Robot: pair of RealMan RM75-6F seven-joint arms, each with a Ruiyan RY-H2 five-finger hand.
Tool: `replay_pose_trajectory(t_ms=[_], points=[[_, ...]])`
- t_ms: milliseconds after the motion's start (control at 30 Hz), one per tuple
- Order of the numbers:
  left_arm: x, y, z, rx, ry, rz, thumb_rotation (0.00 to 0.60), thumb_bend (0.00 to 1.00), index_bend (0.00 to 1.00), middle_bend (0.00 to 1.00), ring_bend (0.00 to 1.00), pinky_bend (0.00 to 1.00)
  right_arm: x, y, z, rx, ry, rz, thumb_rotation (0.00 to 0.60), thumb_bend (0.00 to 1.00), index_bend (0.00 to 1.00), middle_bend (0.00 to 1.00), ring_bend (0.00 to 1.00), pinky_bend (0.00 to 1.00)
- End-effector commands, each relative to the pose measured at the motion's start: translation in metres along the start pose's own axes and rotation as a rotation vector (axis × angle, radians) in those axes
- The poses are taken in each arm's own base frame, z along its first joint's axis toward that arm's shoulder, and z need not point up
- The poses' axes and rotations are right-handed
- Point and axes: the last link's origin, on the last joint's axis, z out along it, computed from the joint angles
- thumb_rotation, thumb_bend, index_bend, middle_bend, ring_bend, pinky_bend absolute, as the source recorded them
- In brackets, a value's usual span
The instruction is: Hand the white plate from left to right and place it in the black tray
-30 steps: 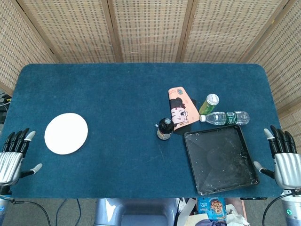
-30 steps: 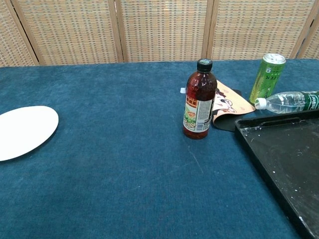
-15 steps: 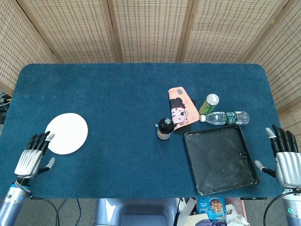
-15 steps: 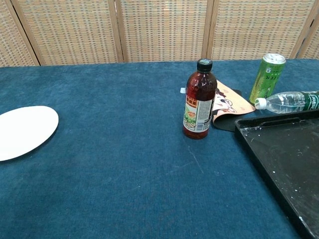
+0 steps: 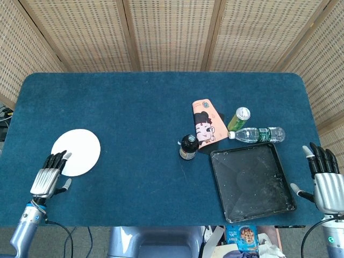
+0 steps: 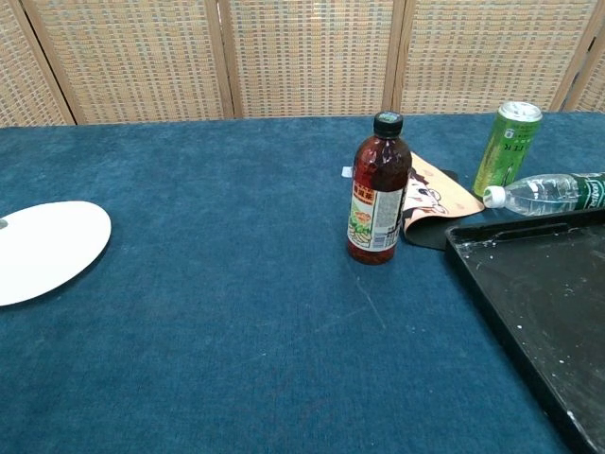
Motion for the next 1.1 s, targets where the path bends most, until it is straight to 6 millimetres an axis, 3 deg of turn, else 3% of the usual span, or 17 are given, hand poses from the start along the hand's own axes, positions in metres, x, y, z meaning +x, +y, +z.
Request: replay_pose_trajectory(t_ms=[33,467,867,933,1100], points=[[-0.006,0.005,0.007,0.010,-0.018,-0.010,0.600,0.41,0.00,0.00,0.00,0.00,0.000,0.000,0.000,0.000,0.000,0.003,0.600,0.00,0.00,0.00,0.00,0.00],[-0.020,0.009,0.020,0.067,-0.032,-0.027,0.600,0.40,0.00,0.00,0.00,0.00,0.000,0.001,0.001,-0.005,-0.003,0.009,0.600,0.00,0.00,0.00,0.00,0.00],[-0.017,0.010,0.037,0.090,-0.024,-0.054,0.600,0.40,0.01,0.00,0.00,0.00,-0.001,0.003,0.002,-0.010,-0.009,0.014,0.600,0.00,0.00,0.00,0.00,0.00],[-0.015,0.011,0.040,0.089,-0.018,-0.062,0.600,0.40,0.08,0.00,0.00,0.00,-0.001,0.003,0.002,-0.012,-0.009,0.016,0.600,0.00,0.00,0.00,0.00,0.00],[-0.010,0.012,0.044,0.094,0.020,-0.091,0.600,0.42,0.40,0.00,0.00,0.00,-0.001,0.004,0.002,-0.016,-0.012,0.021,0.600,0.00,0.00,0.00,0.00,0.00]])
